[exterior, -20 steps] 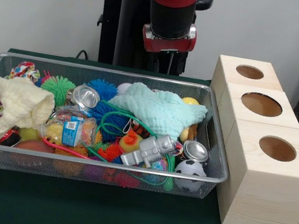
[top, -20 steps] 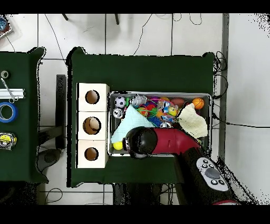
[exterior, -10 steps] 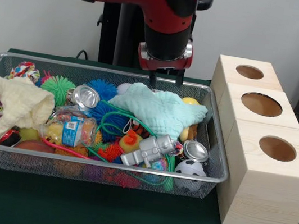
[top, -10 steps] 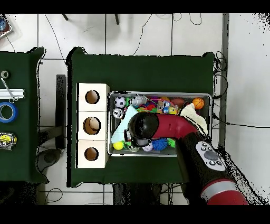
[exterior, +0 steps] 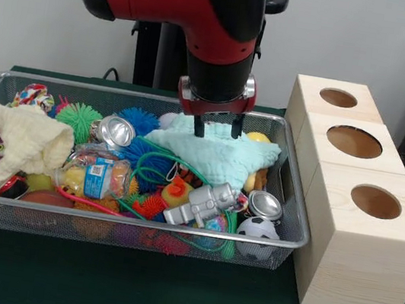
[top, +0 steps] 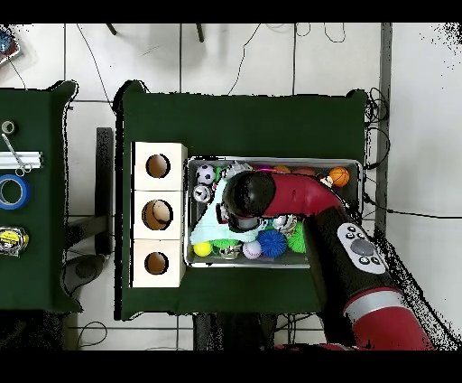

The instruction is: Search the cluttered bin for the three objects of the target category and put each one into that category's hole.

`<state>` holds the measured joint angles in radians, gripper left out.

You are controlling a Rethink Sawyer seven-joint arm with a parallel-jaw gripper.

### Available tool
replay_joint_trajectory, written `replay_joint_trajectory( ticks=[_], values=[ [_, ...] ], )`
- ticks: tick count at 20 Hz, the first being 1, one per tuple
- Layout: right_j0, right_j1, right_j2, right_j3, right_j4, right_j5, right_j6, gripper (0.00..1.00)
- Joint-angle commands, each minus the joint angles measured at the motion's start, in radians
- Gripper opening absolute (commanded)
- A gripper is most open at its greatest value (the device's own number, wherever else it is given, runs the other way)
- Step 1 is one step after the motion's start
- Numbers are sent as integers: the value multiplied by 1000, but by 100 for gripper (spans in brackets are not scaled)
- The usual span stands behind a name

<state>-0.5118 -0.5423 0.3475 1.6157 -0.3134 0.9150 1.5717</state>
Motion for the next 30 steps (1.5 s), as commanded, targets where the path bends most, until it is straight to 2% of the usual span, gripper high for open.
replay_joint_trajectory(
  ticks=[1,17,24,27,30],
  values=[
    [-30,35,58,-144,-70,108,-186,100],
    [-35,45,73,-204,-59,134,-205,100],
    [-16,57,62,-218,-57,121,-169,100],
    [-12,54,76,-205,-72,74,-190,100],
    [-2,58,82,-222,-74,113,-212,100]
  ],
)
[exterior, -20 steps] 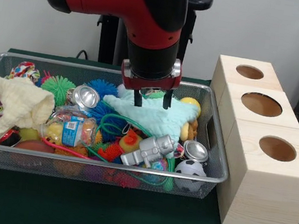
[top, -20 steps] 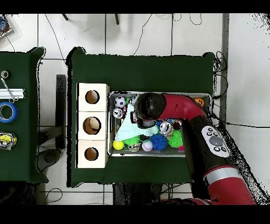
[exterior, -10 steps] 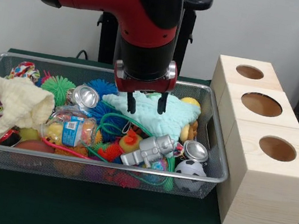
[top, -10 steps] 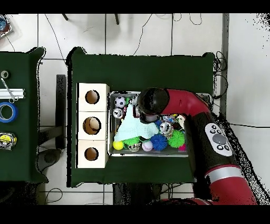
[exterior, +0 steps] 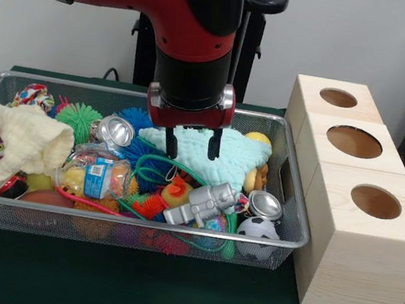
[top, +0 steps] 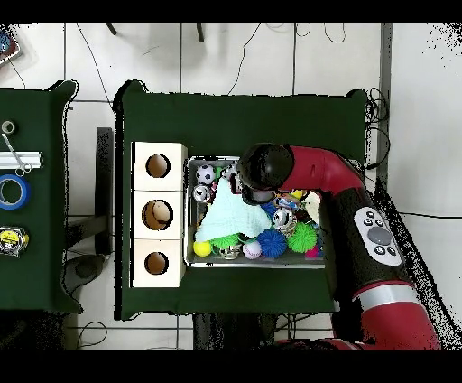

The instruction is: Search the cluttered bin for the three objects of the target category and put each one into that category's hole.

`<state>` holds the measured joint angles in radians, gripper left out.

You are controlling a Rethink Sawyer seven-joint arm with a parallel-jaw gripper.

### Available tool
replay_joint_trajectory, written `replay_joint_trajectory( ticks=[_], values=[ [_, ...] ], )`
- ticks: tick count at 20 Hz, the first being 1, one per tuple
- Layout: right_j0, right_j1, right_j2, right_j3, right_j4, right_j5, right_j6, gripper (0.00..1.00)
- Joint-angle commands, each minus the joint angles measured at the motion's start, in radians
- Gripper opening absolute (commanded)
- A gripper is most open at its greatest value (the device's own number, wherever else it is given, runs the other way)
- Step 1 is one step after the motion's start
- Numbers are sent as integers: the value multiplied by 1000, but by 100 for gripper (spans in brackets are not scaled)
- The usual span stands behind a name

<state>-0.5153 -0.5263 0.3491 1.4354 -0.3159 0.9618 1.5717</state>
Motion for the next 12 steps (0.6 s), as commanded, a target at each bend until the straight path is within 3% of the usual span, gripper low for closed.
replay_joint_trajectory(
  ticks=[1,12],
  values=[
    [0,42,85,-45,-67,77,-220,100],
    [-21,49,90,-71,-72,103,-266,100]
  ],
)
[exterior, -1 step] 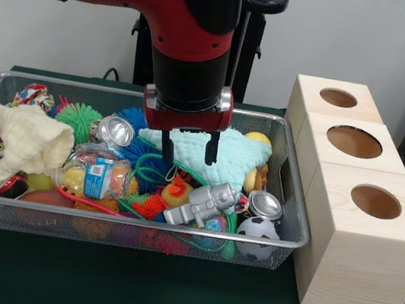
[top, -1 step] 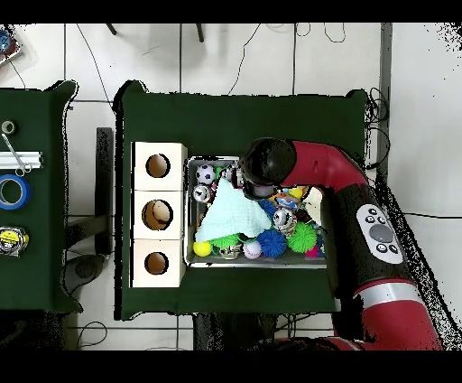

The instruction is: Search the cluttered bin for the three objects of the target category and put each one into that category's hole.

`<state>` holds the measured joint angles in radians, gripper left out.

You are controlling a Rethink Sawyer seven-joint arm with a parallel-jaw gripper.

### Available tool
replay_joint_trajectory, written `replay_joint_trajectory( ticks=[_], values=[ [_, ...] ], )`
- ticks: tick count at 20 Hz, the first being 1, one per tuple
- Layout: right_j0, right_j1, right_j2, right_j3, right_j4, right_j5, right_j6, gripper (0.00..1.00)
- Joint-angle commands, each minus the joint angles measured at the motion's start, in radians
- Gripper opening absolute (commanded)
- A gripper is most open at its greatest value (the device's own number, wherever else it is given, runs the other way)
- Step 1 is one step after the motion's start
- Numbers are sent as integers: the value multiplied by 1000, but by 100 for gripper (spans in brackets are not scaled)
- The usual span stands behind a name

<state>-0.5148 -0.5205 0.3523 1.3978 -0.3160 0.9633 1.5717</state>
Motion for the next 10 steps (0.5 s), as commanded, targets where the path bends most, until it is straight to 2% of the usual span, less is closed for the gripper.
replay_joint_trajectory(
  ticks=[1,5,10],
  values=[
    [-26,39,89,-27,-74,95,-274,100],
    [-37,40,90,-42,-57,135,-275,100],
    [-65,12,106,-21,-44,119,-278,100]
  ],
)
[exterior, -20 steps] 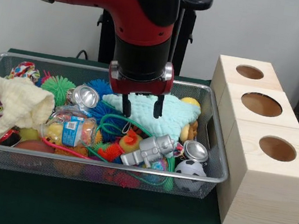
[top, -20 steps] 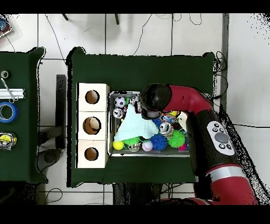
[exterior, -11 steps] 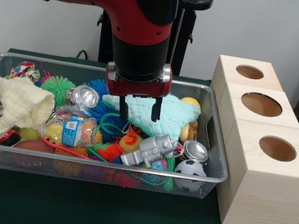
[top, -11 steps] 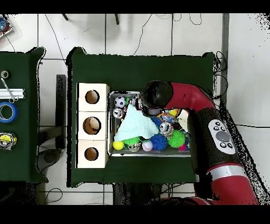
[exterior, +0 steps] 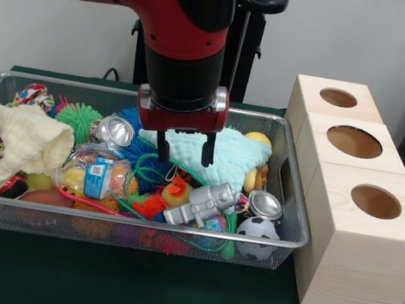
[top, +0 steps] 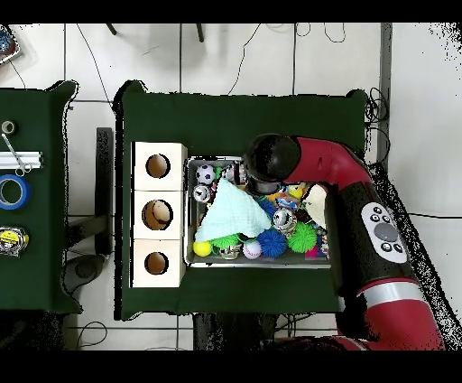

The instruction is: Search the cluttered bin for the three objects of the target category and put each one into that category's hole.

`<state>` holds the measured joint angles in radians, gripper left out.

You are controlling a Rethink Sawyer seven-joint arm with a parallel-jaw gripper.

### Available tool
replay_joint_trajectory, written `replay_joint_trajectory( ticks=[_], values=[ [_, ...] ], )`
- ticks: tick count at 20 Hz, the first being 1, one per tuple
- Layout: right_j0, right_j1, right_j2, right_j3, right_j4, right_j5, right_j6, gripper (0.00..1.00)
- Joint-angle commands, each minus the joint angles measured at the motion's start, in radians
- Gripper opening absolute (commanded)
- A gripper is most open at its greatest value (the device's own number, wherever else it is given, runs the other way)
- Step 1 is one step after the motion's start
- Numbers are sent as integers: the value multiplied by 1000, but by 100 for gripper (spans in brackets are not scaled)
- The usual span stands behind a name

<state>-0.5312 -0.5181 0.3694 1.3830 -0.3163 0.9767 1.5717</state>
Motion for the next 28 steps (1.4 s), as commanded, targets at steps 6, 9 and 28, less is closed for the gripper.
replay_joint_trajectory(
  ticks=[6,9,28],
  values=[
    [-77,-79,82,80,-33,71,-219,100],
    [-78,-111,82,89,-36,100,-227,100],
    [-204,-84,152,70,-75,174,-360,100]
  ],
)
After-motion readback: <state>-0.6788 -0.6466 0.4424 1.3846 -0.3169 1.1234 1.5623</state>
